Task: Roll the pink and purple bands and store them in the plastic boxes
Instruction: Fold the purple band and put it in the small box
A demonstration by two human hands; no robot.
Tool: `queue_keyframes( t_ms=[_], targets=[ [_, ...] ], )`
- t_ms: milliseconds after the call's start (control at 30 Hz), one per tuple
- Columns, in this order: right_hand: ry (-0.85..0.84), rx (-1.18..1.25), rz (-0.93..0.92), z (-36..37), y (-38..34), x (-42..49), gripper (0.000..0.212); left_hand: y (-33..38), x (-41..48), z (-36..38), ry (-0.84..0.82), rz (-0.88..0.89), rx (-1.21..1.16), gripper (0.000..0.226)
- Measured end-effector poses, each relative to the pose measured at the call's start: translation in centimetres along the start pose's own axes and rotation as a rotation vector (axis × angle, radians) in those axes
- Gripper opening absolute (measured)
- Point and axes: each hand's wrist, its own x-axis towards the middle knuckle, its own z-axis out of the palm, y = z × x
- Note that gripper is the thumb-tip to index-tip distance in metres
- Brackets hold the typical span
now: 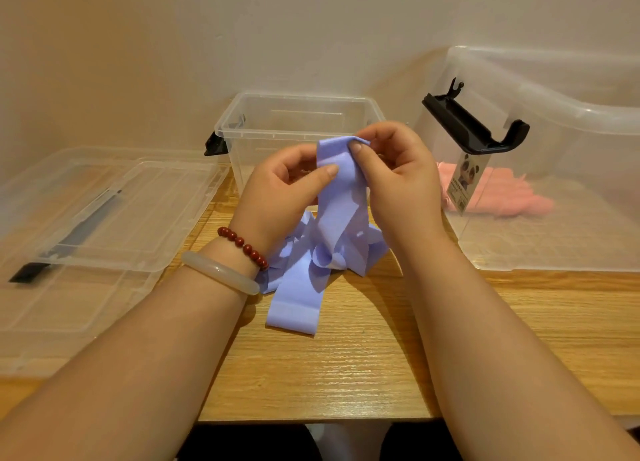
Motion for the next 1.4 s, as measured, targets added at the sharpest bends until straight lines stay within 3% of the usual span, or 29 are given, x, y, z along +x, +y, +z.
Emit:
queue_keyframes(
  t_ms=[300,433,533,800,1000,1100,1200,1267,1400],
  targets=[
    [0.005,0.168,0.041,-0.5,-5.0,2.7,0.024,2.7,0.6,0.5,0.027,0.044,0.011,0.014],
    [0.017,0.185,0.041,-0.2,-7.1,3.6,0.022,3.8,0.8,0.4,-0.053,-0.025,0.081,0.019],
    [0.042,0.165,0.054,0.0,-8.0,3.9,0.020,3.6,0.5,0.0,-0.043,-0.078,0.191,0.009],
    [0.080,0.217,0.072,-0.1,-9.7,5.2,0.012,3.4,-1.0,-0.6,-0.093,-0.161,0.234,0.025],
    [0.123,0.227,0.065,-0.3,-9.8,5.5,0.012,3.5,-1.0,-0.9,-0.060,-0.141,0.222,0.019],
    [0.148,0.223,0.086,-0.2,-9.8,5.4,0.012,3.7,-1.2,-0.6,-0.088,-0.115,0.139,0.043],
    [0.161,0.182,0.094,0.1,-9.8,5.2,0.013,3.1,-1.8,0.0,-0.074,-0.093,0.314,0.082],
    [0.190,0.131,0.073,0.2,-9.7,5.0,0.015,2.9,-2.2,0.9,0.004,-0.034,0.342,0.085],
    [0.209,-0.004,0.012,0.2,-9.5,4.7,0.023,3.7,-2.1,2.0,0.128,0.126,0.310,0.067]
  ],
)
